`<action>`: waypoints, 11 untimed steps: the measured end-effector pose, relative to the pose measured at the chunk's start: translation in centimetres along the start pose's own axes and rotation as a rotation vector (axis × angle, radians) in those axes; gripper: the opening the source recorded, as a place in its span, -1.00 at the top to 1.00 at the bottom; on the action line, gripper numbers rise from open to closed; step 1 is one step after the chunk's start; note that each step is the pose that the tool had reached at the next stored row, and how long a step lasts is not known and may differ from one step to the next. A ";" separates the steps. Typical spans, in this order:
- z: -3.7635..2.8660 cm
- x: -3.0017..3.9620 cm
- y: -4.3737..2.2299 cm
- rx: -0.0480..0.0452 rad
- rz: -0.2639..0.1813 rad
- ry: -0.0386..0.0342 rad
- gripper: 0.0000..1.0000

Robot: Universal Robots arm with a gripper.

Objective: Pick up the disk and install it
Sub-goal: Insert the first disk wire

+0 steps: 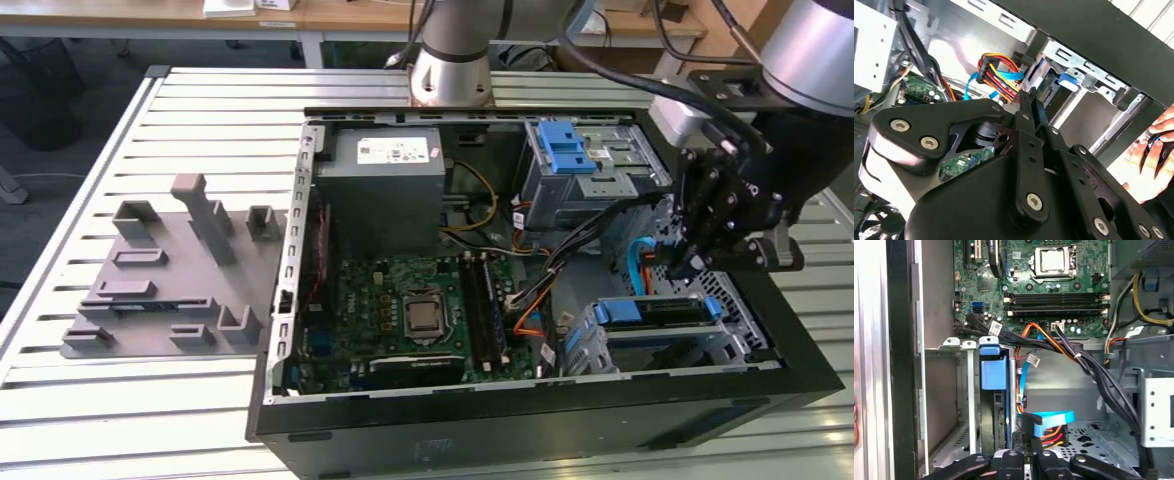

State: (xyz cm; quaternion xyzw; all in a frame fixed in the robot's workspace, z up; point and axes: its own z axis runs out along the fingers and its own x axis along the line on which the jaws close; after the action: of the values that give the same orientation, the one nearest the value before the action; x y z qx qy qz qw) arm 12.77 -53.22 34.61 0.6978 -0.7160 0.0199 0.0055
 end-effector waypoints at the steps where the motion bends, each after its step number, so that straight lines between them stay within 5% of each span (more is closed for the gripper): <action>1: 0.17 0.23 0.00 -0.0002 0.000 -0.0001 0.67; 8: 0.50 0.80 -0.03 -0.0013 0.001 -0.0001 0.67; 11: 0.52 0.79 -0.42 -0.0125 0.000 0.0001 0.67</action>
State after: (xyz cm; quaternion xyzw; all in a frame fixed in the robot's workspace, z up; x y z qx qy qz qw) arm 13.18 -54.04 34.13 0.6977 -0.7162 0.0155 0.0098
